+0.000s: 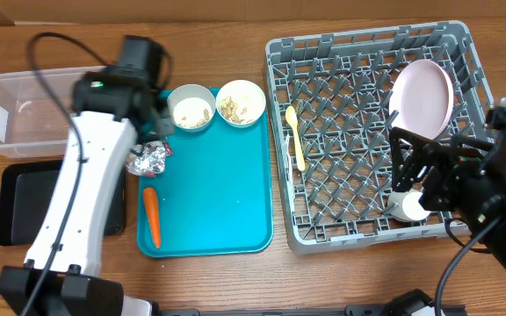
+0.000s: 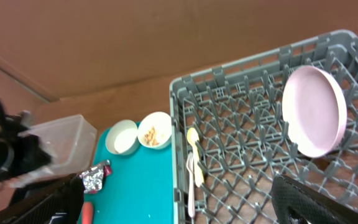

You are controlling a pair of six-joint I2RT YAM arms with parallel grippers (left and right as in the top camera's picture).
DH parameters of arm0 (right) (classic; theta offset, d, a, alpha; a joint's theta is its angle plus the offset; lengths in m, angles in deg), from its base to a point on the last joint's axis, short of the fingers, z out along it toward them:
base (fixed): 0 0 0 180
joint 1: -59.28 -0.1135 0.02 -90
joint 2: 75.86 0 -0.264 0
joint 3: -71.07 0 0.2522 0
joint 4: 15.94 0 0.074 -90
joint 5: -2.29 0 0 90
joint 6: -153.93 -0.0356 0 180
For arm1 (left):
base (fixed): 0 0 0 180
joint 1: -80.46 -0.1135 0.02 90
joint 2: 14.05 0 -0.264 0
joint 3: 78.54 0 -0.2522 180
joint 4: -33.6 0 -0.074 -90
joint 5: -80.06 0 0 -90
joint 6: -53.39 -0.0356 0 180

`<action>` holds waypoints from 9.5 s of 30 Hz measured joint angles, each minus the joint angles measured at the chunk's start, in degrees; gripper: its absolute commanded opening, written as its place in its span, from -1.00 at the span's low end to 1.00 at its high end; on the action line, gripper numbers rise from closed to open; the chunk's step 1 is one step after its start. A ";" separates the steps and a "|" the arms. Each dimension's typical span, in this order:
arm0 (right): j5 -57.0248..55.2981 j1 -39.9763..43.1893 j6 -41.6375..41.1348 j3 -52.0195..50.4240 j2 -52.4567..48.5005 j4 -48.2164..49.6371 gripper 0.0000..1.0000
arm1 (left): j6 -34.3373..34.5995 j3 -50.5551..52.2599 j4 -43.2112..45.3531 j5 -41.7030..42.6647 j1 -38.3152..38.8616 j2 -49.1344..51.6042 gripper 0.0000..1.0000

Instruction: Sort waste into correct bins and load items into the dishwasher rack

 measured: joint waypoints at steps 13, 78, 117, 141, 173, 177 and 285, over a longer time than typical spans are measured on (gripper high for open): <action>-0.07 0.00 -0.04 0.00 -0.31 -2.03 1.00 | -8.63 0.02 10.49 1.09 -12.37 4.70 0.72; -0.04 0.00 -0.04 0.00 -0.31 -2.12 1.00 | -4.94 28.20 24.65 -0.66 0.02 -6.95 0.53; -0.04 0.00 -0.04 0.00 -0.31 -2.10 1.00 | -10.51 12.87 18.32 -4.17 -0.31 -1.46 -0.92; -0.04 0.00 -0.04 0.00 -0.31 -2.12 1.00 | -11.10 3.74 16.26 -4.37 -10.10 5.60 0.16; -0.04 0.00 -0.04 0.00 -0.31 -2.12 1.00 | 2.32 42.29 23.23 4.59 -0.09 0.26 0.42; -0.04 0.00 0.00 0.00 -0.31 -2.10 1.00 | 1.86 44.89 26.75 5.44 -0.07 -0.02 -0.03; -0.04 0.00 0.00 0.00 -0.31 -2.10 1.00 | -30.29 18.08 -6.12 35.43 -23.21 -5.75 -0.92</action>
